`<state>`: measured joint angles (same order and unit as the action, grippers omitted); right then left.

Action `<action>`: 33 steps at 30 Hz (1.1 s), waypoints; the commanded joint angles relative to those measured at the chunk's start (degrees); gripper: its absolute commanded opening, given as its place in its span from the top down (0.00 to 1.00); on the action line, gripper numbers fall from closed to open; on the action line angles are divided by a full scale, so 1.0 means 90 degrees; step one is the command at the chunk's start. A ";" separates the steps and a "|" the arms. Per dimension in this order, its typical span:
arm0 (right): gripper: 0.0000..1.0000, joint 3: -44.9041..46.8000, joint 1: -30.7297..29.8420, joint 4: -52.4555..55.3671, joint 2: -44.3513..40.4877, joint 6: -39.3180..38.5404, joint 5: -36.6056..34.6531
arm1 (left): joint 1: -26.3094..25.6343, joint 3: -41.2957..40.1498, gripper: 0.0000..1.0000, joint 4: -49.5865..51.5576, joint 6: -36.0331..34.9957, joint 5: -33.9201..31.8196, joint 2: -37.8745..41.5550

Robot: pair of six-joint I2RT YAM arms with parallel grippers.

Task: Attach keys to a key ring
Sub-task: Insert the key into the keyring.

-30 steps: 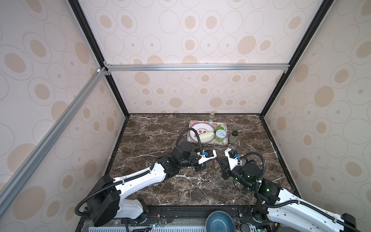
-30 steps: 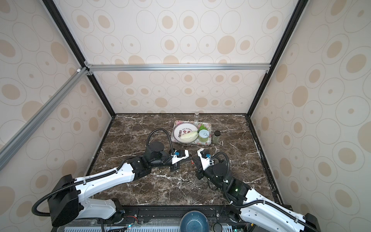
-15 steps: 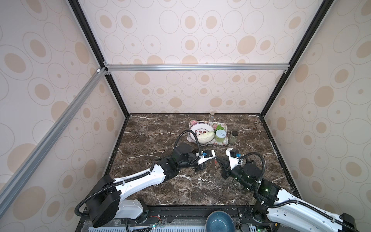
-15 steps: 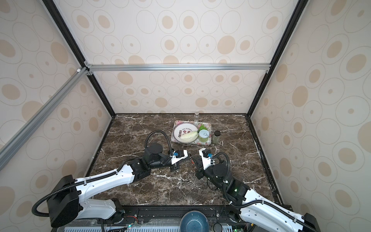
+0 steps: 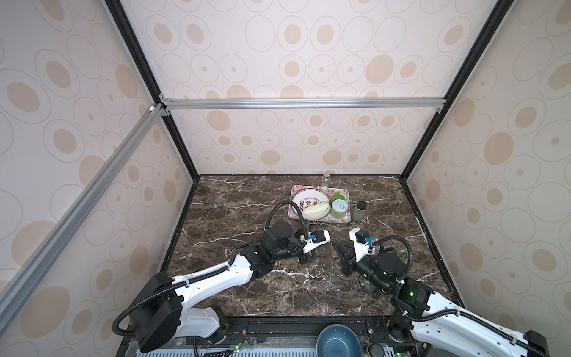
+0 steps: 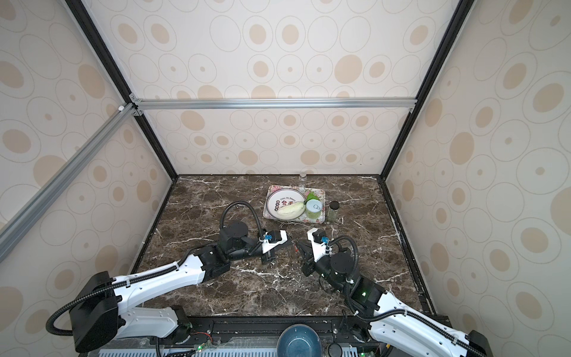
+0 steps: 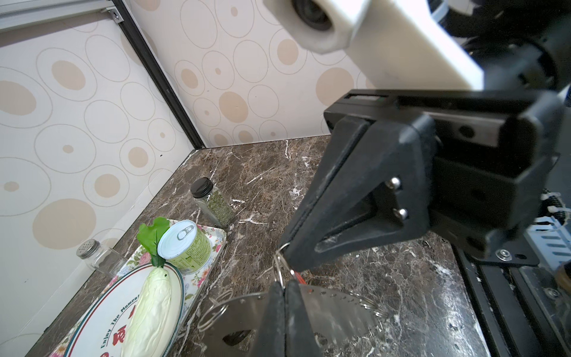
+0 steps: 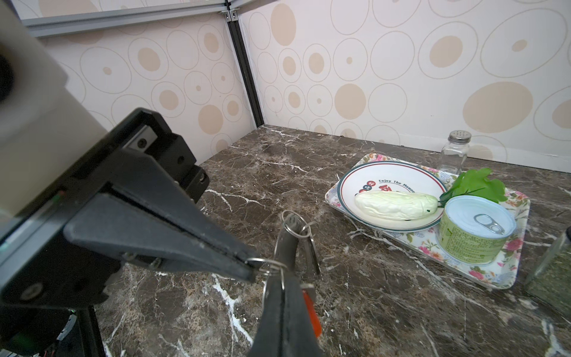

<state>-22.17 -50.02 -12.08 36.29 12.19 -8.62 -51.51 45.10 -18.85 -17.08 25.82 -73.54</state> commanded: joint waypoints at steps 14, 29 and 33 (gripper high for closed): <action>0.73 0.0203 0.0082 0.0033 -0.0257 -0.0241 -0.0398 | -0.0087 -0.0215 1.00 -0.0703 0.0140 -0.0267 0.0483; 0.74 0.0634 0.0098 -0.0466 -0.0333 -0.0311 -0.2096 | -0.0078 -0.0448 1.00 -0.0983 0.0140 -0.0351 0.0720; 0.74 0.0472 0.0099 -0.0303 -0.0059 -0.0418 -0.1459 | -0.0077 -0.0455 1.00 -0.0998 0.0140 -0.0380 0.0747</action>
<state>-17.34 -49.43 -13.85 34.72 9.80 -23.57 -51.66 40.75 -24.43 -16.05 22.57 -68.36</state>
